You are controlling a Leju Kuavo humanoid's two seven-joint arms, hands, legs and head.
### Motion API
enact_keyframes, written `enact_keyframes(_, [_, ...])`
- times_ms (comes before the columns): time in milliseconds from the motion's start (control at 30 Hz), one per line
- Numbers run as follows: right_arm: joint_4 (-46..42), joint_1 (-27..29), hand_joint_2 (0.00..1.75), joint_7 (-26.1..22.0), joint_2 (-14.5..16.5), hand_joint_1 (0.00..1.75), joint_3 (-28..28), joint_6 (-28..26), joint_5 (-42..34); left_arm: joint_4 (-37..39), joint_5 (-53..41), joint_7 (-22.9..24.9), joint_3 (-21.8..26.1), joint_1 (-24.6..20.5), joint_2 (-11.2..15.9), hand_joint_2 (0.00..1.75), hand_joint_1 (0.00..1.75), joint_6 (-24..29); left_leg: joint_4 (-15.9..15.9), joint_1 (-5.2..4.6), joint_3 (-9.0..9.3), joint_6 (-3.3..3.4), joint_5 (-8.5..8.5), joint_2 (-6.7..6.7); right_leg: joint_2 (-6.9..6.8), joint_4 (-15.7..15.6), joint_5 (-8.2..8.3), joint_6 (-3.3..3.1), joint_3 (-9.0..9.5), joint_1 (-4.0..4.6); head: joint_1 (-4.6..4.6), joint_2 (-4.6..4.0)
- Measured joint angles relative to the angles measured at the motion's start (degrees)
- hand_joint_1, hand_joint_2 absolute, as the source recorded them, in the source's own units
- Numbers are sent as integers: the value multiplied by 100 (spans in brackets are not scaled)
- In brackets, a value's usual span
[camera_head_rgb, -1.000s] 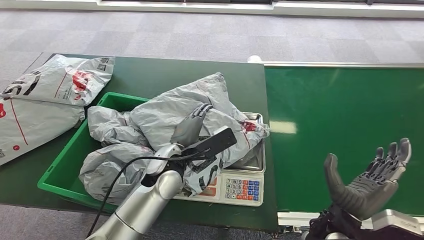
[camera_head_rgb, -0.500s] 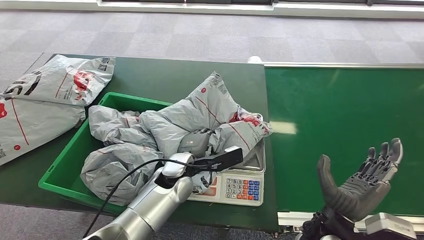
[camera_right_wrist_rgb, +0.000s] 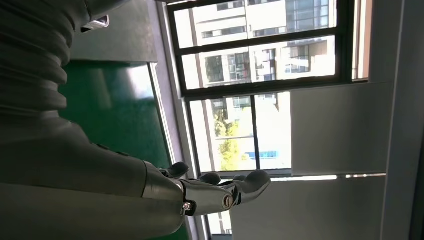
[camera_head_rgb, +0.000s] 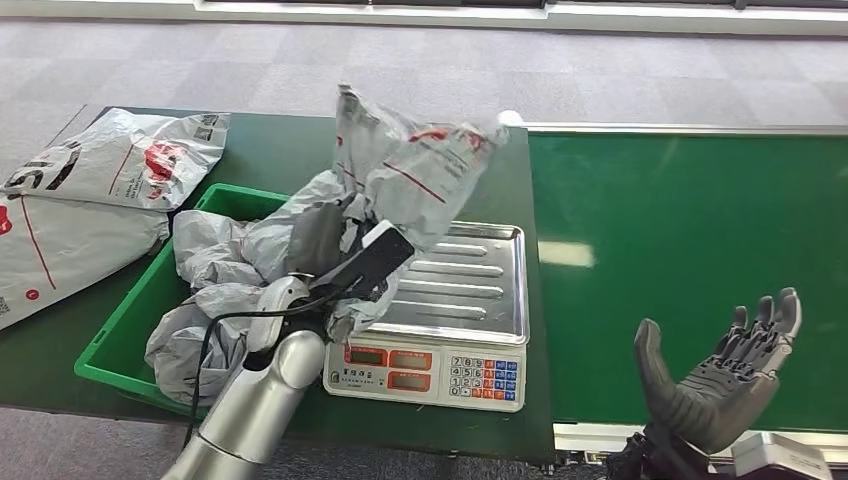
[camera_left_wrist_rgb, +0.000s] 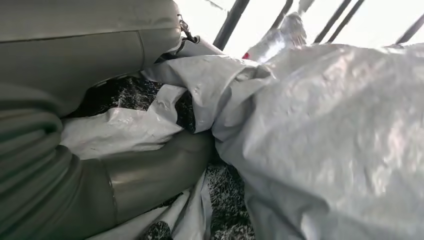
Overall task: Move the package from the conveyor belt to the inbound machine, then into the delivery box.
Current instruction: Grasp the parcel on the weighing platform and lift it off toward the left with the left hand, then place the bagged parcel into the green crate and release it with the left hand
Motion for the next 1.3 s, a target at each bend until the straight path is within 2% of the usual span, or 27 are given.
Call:
enact_keyframes(133, [-38,140,175,-8,16,0,-24,-4,81,-1269,402,-256,202,195,290,175,175,490,-4,1,-9,-1,-2,0,0,0,-3,-1,-10,0,0,0])
enact_keyframes(300, [-97,265,175,-13,36,0,-65,-6,97,-2360,664,-283,418,274,623,175,175,578,-5,7,-11,0,-2,-3,-4,0,-6,-1,-12,-2,0,0])
enact_keyframes(733, [-101,296,175,-13,78,0,-79,-6,104,-3001,678,-320,481,367,860,175,175,678,-4,7,-10,2,0,-2,-4,-1,-1,0,-11,-6,0,0])
enact_keyframes(867, [-102,373,175,-13,78,0,-131,-7,66,-3308,705,-163,757,366,1093,175,175,864,-5,7,-9,0,-1,0,2,-1,-2,-1,-13,-1,0,0])
enact_keyframes(933, [-106,424,175,-12,78,0,-161,-7,37,-3423,698,164,1066,383,1254,175,175,399,-7,8,-7,-1,-2,1,2,-1,-7,-4,-11,3,0,0])
enact_keyframes(1033, [-115,466,175,32,68,0,-175,-6,22,-3308,618,664,1627,551,1491,175,175,-937,-10,8,-2,-4,-2,8,5,-1,-12,-12,-10,6,0,0])
enact_keyframes(1133, [-115,466,175,155,41,0,-175,9,50,-2777,352,754,2092,818,1649,175,175,-2042,-11,9,-1,-8,1,18,13,0,-10,-16,-14,5,0,0])
enact_keyframes(1200, [-110,449,175,239,37,0,-175,16,142,-2270,133,661,2252,966,1736,175,175,-2415,-11,9,1,-9,1,19,14,0,-9,-16,-14,3,-1,0])
enact_keyframes(1300, [-100,436,175,311,33,0,-175,4,268,-1503,-94,487,2333,1110,1858,175,175,-2554,-10,9,0,-9,1,17,14,0,-8,-16,-13,3,-1,0])
